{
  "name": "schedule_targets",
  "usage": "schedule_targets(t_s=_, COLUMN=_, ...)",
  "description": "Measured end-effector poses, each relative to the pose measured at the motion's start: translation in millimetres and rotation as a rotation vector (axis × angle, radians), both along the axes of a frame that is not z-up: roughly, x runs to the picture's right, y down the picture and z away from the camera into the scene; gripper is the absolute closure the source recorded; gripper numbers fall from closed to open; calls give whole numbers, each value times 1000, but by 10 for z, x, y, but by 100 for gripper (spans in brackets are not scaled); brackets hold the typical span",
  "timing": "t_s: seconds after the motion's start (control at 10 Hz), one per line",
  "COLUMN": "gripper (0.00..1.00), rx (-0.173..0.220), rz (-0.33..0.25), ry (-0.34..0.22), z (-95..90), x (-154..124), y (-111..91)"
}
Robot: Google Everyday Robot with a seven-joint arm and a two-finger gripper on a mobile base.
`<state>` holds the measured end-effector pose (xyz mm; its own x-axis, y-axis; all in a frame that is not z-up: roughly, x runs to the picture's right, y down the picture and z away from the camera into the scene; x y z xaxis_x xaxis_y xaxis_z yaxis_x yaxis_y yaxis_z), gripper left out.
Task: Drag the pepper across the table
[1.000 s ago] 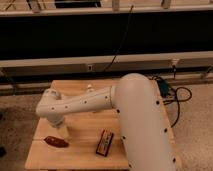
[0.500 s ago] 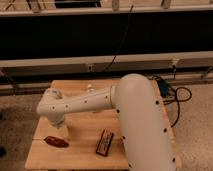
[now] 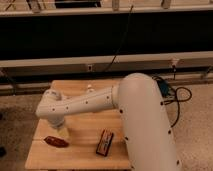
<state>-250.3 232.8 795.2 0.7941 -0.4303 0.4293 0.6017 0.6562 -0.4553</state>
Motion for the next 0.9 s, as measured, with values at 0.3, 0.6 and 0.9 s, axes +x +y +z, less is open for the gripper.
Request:
schedule_targets(t_s=0.3, gripper=20, rx=-2, rz=-17, ry=-8, z=-133, x=-30, y=99)
schedule_targets(t_s=0.6, gripper=20, rx=-19, rz=-29, ry=-22, z=-178, x=-144, y=235)
schedule_targets(t_s=0.9, gripper=20, rx=-44, rz=-29, ry=-40, z=-127, x=-214, y=341)
